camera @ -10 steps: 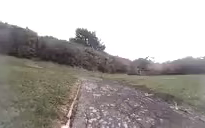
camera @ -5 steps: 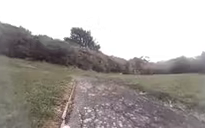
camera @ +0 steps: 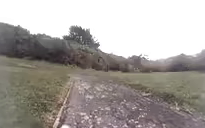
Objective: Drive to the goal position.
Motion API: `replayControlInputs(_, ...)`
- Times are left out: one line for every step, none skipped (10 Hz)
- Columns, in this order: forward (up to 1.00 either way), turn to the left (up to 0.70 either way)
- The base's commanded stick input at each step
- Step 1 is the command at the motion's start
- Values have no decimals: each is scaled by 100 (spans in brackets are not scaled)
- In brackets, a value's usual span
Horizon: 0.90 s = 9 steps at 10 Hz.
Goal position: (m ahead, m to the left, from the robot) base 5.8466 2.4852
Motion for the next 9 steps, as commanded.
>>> replayControlInputs(70,0)
replayControlInputs(70,0)
replayControlInputs(70,0)
replayControlInputs(70,0)
replayControlInputs(70,0)
replayControlInputs(70,0)
replayControlInputs(70,-8)
replayControlInputs(70,-35)
replayControlInputs(70,-35)
